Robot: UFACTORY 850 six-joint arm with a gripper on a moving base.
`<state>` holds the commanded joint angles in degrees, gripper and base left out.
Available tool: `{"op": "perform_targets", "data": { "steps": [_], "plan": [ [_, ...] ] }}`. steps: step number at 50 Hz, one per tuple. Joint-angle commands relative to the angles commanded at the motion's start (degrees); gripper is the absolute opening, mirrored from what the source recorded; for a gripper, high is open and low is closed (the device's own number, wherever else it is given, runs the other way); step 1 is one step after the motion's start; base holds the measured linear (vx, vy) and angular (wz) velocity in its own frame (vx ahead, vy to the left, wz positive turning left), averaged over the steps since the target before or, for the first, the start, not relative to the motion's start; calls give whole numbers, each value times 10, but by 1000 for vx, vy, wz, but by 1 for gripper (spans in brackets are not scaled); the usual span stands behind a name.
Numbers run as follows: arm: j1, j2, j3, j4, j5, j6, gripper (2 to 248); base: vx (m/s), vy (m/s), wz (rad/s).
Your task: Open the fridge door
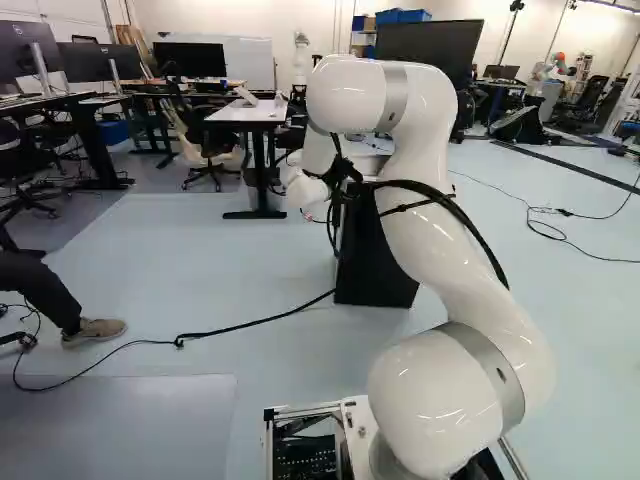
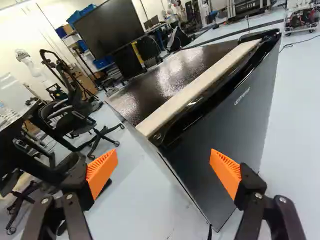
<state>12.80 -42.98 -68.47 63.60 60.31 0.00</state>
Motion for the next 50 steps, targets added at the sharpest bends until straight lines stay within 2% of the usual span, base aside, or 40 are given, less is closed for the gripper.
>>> {"op": "perform_targets", "data": {
  "steps": [15,22,39,50],
  "plan": [
    [-5,-1,-1,0,-2,-3,247,0,0,0],
    [-5,-1,-1,0,-2,-33,247,0,0,0],
    [-5,-1,-1,0,-2,-133,247,0,0,0],
    [-5,-1,-1,0,-2,-149,247,0,0,0]
  ]
}}
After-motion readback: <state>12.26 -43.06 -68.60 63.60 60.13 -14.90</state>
